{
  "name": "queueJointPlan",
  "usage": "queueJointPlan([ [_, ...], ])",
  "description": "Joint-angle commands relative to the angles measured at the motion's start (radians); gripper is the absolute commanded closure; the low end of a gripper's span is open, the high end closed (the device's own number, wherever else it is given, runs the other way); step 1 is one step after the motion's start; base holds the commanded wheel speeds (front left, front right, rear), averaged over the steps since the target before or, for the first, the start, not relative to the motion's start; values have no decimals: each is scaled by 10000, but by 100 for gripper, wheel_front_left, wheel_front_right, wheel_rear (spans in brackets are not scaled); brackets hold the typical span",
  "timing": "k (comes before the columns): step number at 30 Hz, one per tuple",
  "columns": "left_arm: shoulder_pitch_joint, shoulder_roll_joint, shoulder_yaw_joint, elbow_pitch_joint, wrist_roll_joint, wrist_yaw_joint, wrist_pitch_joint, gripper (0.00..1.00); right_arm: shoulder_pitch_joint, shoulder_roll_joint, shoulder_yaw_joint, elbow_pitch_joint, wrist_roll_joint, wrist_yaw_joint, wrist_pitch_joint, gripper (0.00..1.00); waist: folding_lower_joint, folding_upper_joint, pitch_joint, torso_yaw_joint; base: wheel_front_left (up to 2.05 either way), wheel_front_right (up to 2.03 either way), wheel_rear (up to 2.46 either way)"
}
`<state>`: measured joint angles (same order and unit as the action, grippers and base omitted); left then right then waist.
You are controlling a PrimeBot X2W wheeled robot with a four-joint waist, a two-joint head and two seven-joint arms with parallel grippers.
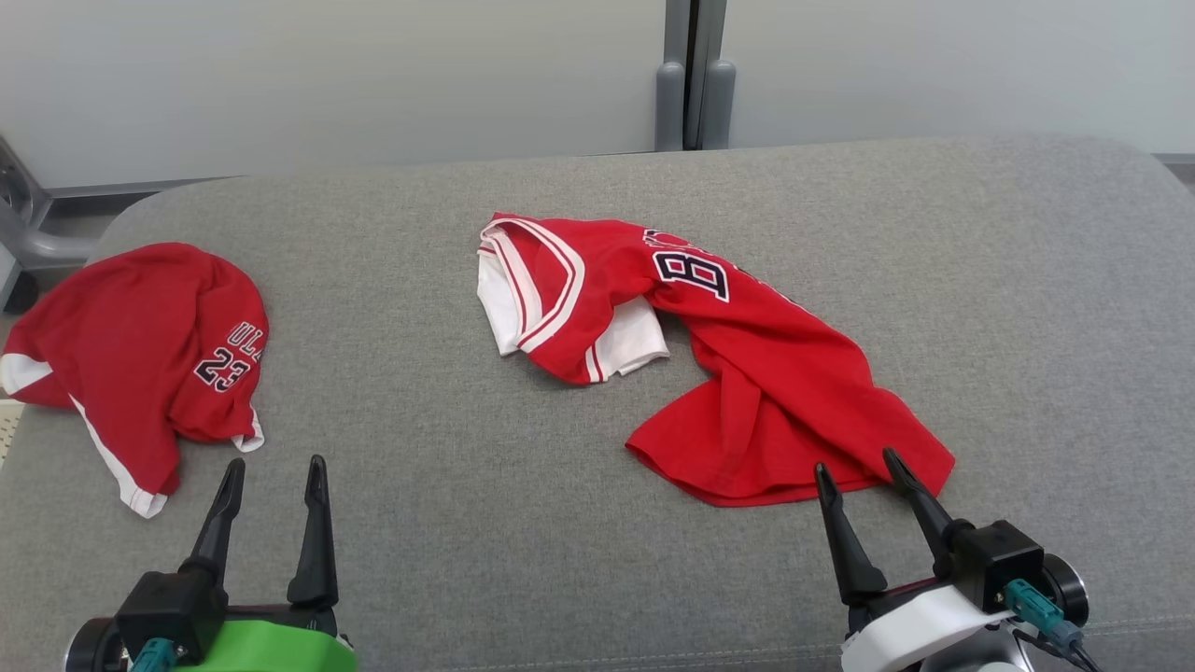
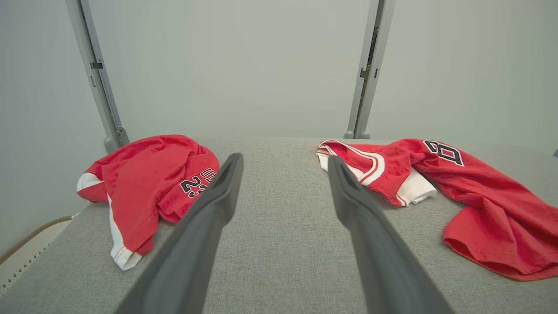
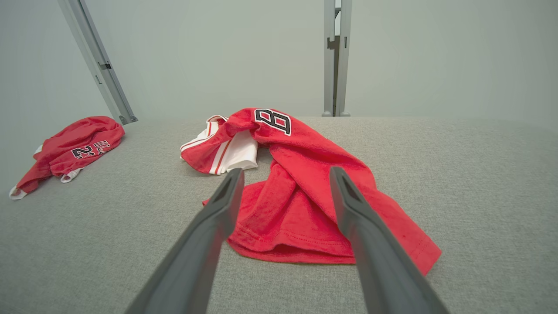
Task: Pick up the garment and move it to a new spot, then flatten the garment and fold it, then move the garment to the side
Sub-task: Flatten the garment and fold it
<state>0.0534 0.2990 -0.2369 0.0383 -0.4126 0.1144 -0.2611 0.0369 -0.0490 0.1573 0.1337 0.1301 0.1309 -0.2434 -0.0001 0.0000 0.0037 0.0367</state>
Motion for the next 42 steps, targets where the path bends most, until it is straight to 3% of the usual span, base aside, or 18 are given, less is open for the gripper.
queueJointPlan([
  [1, 74, -22, 39, 28, 83, -37, -35, 0, 104, -26, -20, -42, 61, -3, 21, 0, 1, 0, 17, 6, 0, 0, 0],
  [30, -274, -431, 336, 122, 316, -396, -35, 0, -323, -26, -58, 10, -31, -3, 30, 0, 1, 0, 293, 163, 0, 0, 0],
  [37, -530, -597, 391, 123, 417, -570, -35, 0, -915, -36, 256, 316, -404, -3, 218, 0, 1, 0, 635, 392, 0, 0, 0],
  [42, -791, -805, 424, 140, 496, -752, -35, 0, -1843, -501, 999, 936, -502, -3, 541, 0, 1, 0, 1042, 597, 0, 0, 0],
])
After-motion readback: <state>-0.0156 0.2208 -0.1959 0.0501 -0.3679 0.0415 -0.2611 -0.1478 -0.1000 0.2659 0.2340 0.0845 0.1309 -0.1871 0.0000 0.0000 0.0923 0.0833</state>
